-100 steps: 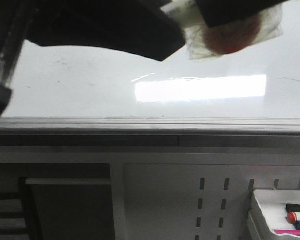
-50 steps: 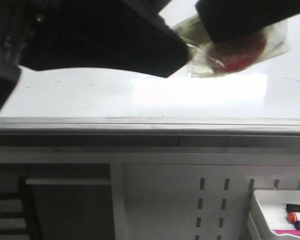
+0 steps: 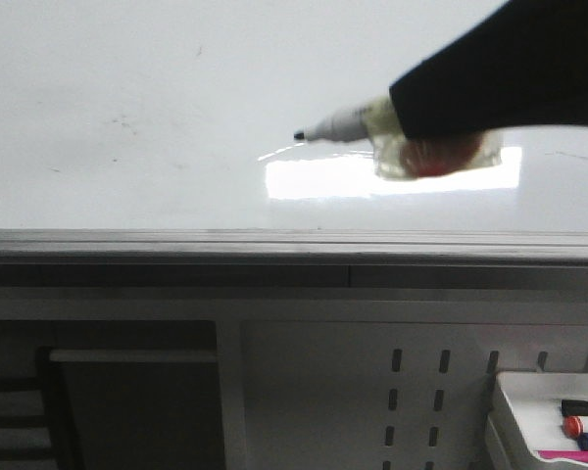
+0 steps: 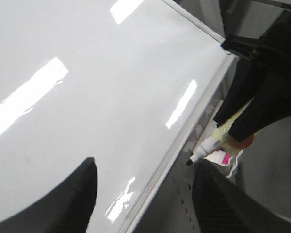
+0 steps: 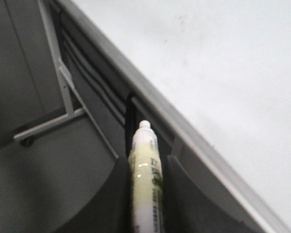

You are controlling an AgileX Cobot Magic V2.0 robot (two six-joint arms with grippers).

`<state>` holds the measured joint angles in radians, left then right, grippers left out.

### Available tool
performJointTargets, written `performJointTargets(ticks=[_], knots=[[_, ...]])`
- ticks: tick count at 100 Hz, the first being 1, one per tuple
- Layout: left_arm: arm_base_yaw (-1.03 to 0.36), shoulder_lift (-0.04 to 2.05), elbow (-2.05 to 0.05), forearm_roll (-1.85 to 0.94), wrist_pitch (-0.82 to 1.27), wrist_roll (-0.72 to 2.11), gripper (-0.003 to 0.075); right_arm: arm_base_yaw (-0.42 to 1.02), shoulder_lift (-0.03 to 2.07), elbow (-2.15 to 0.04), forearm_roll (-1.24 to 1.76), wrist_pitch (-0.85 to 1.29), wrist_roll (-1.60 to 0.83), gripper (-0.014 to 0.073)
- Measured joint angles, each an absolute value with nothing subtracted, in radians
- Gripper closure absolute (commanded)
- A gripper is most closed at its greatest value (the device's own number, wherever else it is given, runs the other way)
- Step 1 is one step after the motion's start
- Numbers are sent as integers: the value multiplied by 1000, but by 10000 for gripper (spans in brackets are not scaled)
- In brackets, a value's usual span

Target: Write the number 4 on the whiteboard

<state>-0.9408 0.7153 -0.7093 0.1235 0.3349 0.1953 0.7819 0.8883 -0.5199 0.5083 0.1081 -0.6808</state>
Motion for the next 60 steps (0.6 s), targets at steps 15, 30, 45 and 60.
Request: performJointTargets(ticks=[15,30,45,60], knots=[[-854,548,-634,120,339,95,558,747,933,-527,519,-27,-681,657],[-810,437,-554,100,349,71,738,675,1039,-575,534,-50,-681,657],[-795,381,-505,80,351,65,741,643,1131,-645,538,-60,-681,657],[-795,373,-494,58,352,64,741,641,1201,-701,538,-88,-681,657]])
